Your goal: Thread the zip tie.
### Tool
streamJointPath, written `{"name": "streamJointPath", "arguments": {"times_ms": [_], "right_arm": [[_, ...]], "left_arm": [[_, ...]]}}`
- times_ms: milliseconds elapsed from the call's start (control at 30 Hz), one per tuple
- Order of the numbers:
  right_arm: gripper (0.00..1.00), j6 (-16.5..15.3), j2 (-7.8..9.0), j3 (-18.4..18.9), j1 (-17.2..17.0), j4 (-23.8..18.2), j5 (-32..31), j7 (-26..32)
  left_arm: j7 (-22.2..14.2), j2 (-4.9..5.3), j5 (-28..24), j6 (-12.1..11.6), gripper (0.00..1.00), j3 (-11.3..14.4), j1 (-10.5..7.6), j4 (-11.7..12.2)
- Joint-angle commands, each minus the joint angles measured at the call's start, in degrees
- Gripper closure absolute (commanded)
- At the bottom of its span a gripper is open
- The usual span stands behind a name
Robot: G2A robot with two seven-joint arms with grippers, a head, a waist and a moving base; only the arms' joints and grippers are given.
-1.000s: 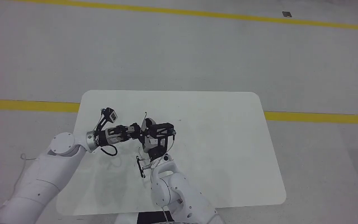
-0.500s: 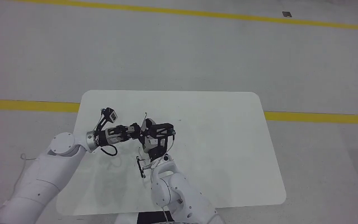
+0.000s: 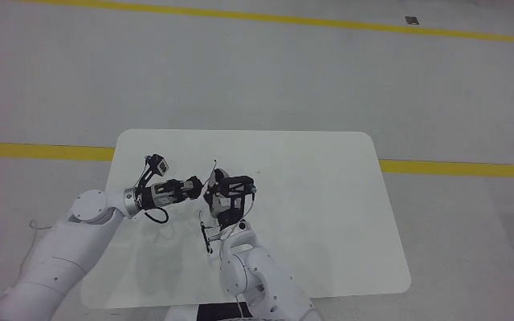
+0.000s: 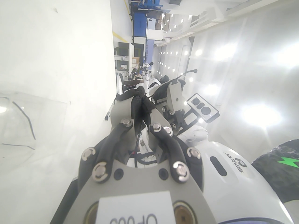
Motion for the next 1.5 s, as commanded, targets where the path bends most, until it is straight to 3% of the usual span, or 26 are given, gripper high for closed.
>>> {"name": "streamJointPath", "arguments": {"times_ms": [0,1467], "right_arm": [[1.00,0.00,0.02,0.12,-0.12,-0.07,0.02,0.19],[1.00,-0.04,0.57,-2.25,1.37,0.40,3.79,-1.93]], "left_arm": [[0.00,0.00,0.00,0.00,1.00,0.00,0.00,0.00],[0.00,0.00,0.00,0.00,1.00,0.00,0.00,0.00]]}}
